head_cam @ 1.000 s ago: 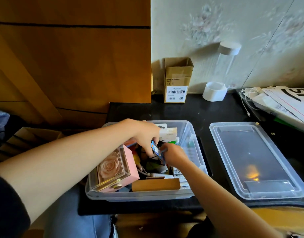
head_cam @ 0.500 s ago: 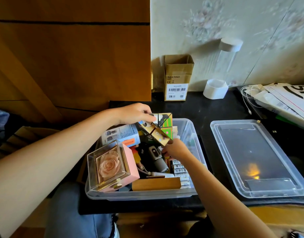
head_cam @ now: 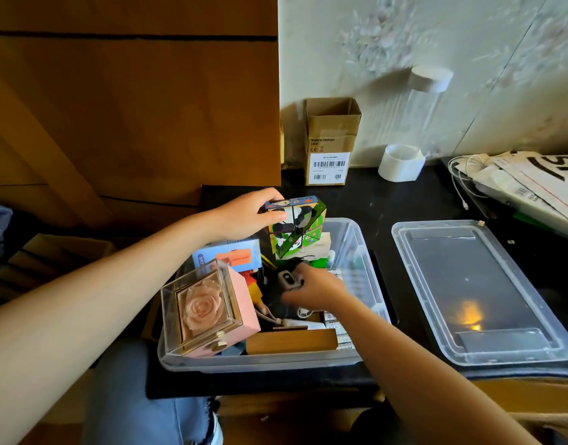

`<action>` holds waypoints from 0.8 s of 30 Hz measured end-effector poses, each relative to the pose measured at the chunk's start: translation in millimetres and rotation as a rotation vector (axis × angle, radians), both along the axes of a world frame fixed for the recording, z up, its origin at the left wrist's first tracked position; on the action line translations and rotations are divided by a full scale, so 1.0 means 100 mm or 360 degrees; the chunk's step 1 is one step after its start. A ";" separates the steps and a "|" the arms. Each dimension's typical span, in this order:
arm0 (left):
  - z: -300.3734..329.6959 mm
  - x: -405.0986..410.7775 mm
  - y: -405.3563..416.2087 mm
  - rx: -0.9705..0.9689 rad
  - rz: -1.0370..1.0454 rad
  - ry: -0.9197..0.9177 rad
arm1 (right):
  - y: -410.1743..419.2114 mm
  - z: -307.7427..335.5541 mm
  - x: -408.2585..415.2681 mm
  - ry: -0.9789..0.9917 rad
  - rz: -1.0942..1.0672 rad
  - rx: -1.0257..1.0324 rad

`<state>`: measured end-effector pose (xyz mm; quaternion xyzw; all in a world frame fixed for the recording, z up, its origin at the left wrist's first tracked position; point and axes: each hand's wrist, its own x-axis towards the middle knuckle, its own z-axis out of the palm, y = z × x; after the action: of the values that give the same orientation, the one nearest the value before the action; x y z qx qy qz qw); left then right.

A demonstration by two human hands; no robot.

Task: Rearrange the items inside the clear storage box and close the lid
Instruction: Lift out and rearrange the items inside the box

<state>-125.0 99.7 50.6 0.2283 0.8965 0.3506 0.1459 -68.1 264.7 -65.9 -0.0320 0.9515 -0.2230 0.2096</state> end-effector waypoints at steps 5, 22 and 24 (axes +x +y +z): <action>0.04 0.00 -0.08 0.0237 0.0134 -0.0124 | 0.14 0.24 -0.10 -0.0356 -0.0581 -0.0795; 0.03 0.03 -0.17 0.0695 0.0372 -0.0434 | 0.15 0.25 -0.14 -0.0334 -0.0553 -0.0823; 0.02 0.03 -0.17 0.0695 0.0355 -0.0466 | 0.11 0.21 -0.14 -0.0391 -0.0400 -0.0720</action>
<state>-121.9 83.1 53.0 0.1013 0.7887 0.5786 0.1816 -82.1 275.8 -45.4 0.0677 0.8415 -0.4561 0.2816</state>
